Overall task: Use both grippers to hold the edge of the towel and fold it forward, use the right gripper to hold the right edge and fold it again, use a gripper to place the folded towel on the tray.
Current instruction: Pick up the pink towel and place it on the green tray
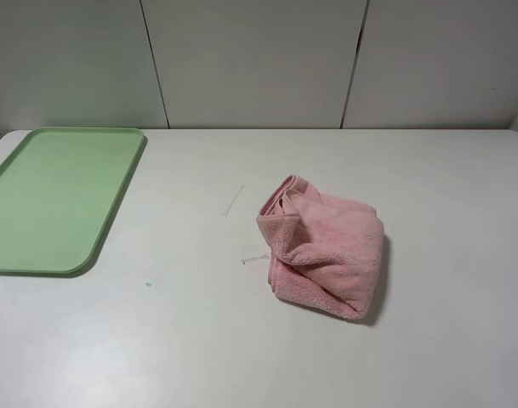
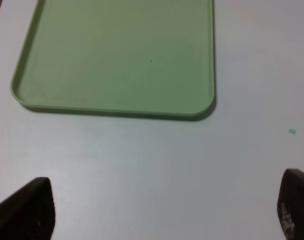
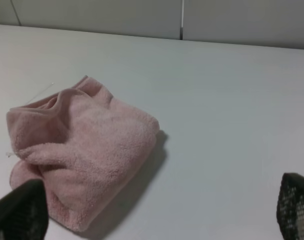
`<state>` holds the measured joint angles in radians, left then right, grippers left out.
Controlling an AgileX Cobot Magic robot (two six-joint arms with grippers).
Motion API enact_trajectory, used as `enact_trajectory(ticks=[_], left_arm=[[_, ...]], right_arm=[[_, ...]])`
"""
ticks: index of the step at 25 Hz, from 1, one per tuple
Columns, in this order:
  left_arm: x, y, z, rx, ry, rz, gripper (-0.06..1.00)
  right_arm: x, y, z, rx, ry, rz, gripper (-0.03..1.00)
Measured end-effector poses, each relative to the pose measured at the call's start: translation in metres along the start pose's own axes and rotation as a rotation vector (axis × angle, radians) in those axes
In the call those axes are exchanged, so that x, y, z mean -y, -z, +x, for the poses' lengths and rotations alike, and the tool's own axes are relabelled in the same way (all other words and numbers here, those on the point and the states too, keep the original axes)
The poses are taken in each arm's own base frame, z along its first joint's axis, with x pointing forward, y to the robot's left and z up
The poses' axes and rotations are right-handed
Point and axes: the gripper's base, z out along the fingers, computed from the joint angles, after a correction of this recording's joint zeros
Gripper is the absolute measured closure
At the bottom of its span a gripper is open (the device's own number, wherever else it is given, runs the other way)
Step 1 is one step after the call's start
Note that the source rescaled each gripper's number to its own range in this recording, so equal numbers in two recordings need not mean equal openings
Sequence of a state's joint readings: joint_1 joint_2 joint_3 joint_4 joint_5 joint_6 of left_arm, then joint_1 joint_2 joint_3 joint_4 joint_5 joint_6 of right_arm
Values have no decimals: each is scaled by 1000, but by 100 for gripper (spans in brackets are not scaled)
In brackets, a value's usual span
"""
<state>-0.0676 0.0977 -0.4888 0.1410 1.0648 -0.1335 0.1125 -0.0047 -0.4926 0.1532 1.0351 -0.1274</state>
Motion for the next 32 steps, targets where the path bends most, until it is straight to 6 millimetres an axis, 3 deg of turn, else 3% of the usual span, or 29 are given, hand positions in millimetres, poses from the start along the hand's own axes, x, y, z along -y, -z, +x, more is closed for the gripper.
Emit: enact_trajectory(ticks=[23,32], left_arm=[[2,0,0,0,1,18,7],[10,-10,-25,-58,-4,72,7]], right_arm=[[0,0,0,0,0,0,-3],[0,0,0,0,-1,-2,-3]])
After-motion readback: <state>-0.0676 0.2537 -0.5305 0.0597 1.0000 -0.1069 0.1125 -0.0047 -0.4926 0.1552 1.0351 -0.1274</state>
